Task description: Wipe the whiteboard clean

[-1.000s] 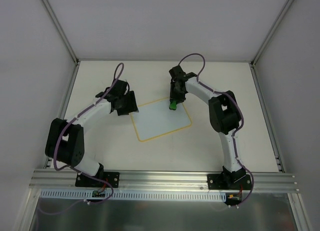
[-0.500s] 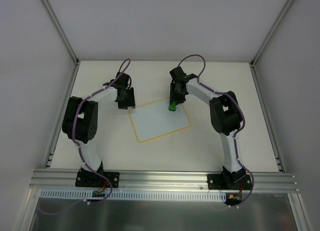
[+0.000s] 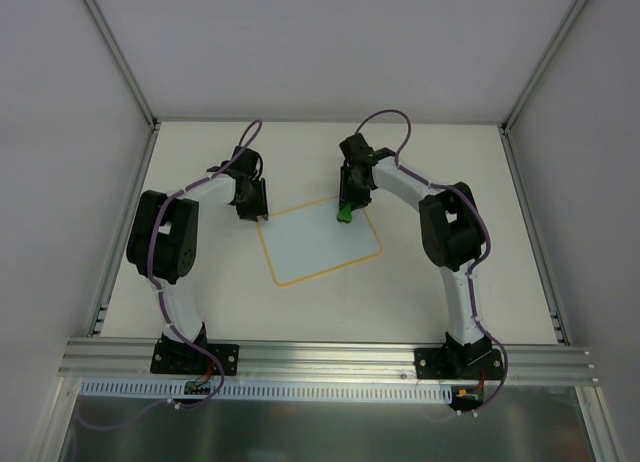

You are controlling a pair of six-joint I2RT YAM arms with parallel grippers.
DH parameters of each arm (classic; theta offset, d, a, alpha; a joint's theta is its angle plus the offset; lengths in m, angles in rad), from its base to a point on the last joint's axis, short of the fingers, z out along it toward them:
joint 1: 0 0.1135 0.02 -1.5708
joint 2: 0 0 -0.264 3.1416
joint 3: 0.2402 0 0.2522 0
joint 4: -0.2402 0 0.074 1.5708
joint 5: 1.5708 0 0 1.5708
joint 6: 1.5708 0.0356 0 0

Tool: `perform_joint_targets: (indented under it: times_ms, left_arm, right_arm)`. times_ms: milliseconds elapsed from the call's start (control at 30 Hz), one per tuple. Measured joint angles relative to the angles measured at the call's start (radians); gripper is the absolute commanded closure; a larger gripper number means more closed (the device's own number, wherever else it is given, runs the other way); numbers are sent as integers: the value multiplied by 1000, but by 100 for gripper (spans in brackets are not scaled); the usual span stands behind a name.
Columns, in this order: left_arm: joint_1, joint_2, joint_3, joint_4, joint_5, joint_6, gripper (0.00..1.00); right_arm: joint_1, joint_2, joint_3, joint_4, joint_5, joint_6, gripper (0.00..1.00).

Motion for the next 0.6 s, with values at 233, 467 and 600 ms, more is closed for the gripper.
perform_joint_targets:
  times_ms: [233,467,600]
  left_arm:
    - [8,-26,-37,20,13,-4,99]
    - [-34,-116,-154,37,66,-15,100]
    - [-109,-169,-219,23,87,-27,100]
  right_arm:
    - [0,-6,-8,2,6,-3,100]
    - [0,-13,-18,-5,41,-7,100]
    - [0,-13,-17,-6,49,-7,100]
